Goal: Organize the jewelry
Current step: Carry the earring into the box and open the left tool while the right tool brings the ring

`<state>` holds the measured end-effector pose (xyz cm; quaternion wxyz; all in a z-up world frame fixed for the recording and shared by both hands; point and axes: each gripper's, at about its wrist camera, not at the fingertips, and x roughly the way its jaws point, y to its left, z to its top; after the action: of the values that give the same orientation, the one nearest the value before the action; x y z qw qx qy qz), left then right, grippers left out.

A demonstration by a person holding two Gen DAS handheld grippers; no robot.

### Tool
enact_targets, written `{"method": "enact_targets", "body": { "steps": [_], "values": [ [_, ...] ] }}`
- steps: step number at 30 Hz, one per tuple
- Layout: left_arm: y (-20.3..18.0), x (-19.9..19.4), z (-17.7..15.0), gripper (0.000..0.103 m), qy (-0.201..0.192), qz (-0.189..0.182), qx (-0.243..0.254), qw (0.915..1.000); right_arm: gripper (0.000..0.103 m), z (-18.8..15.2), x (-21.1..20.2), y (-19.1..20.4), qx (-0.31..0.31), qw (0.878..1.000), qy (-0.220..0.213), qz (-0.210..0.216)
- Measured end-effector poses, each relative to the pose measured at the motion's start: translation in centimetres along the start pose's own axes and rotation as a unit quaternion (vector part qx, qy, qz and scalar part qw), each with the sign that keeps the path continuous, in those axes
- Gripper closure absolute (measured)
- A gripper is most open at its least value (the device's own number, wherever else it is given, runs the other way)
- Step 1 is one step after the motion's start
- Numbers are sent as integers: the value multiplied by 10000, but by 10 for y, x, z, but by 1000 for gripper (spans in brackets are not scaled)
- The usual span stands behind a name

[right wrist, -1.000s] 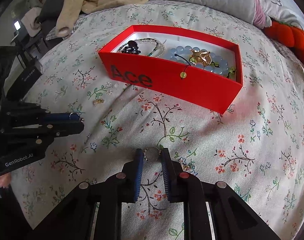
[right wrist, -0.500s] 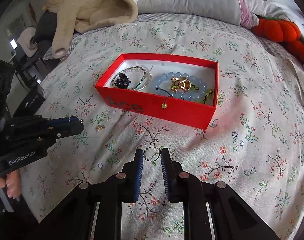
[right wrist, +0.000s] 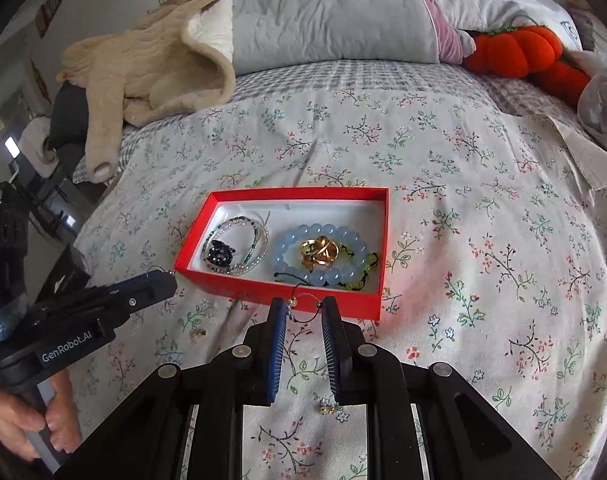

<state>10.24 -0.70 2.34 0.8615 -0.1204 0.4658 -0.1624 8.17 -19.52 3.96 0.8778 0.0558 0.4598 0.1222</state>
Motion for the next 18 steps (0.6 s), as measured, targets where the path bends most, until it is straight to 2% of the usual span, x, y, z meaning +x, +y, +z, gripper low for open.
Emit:
{"method": "enact_targets", "body": {
  "steps": [12, 18],
  "values": [
    [-20, 32, 14, 89, 105, -41, -77, 9999, 85, 11, 1, -34, 470, 9988, -104, -125],
    [-27, 30, 17, 86, 42, 41, 16, 10000, 85, 11, 0, -39, 458, 9988, -94, -159]
  ]
}}
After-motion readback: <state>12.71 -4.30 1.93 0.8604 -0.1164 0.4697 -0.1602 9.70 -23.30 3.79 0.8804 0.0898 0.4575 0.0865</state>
